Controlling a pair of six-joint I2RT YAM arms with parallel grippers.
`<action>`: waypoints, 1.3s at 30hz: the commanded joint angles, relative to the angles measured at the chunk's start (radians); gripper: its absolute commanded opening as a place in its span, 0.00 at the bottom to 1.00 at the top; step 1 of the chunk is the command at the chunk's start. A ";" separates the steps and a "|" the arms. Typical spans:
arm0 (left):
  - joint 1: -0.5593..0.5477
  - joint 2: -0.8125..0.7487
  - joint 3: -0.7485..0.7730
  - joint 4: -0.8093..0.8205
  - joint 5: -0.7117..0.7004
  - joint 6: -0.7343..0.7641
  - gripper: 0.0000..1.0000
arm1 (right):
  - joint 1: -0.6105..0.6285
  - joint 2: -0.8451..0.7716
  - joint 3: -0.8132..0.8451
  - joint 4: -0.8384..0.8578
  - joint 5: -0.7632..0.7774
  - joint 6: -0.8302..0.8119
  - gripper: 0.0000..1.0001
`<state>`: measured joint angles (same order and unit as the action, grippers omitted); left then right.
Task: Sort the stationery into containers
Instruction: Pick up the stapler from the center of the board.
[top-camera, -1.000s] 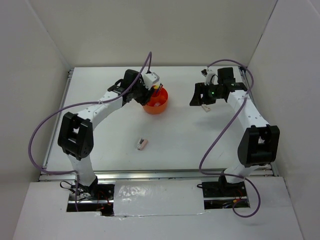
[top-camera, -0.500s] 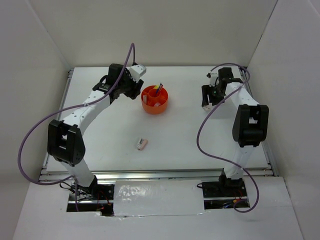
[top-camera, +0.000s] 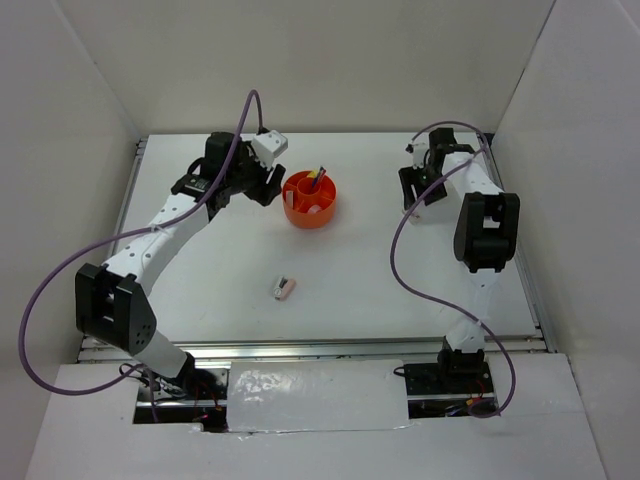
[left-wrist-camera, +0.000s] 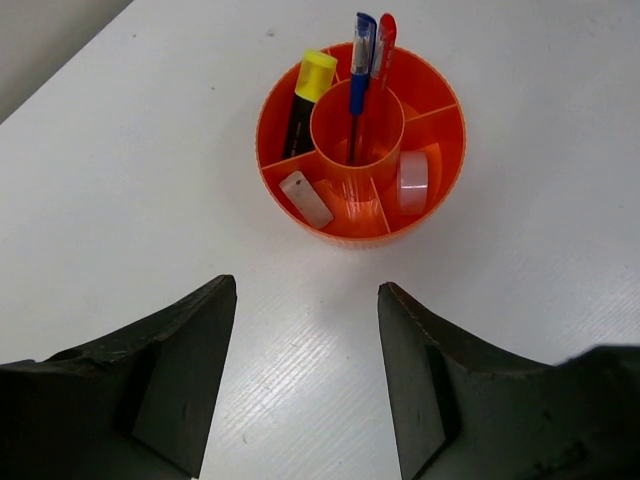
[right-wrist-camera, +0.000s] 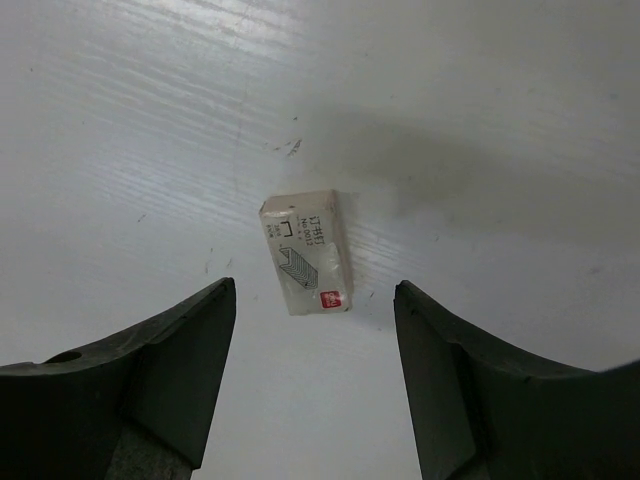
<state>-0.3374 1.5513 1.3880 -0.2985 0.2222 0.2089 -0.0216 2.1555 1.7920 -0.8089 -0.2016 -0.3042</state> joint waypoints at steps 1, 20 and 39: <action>-0.003 -0.034 -0.032 0.027 0.009 -0.005 0.71 | 0.015 0.030 0.069 -0.081 0.010 -0.036 0.71; 0.005 -0.037 -0.052 0.032 -0.007 0.011 0.73 | 0.089 0.161 0.211 -0.168 0.128 -0.105 0.28; 0.051 -0.060 -0.063 0.032 0.046 -0.039 0.73 | 0.261 0.043 0.423 0.043 -0.309 0.189 0.05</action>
<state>-0.2905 1.5391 1.3125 -0.2920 0.2367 0.1970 0.2104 2.2665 2.1563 -0.8612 -0.4122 -0.1917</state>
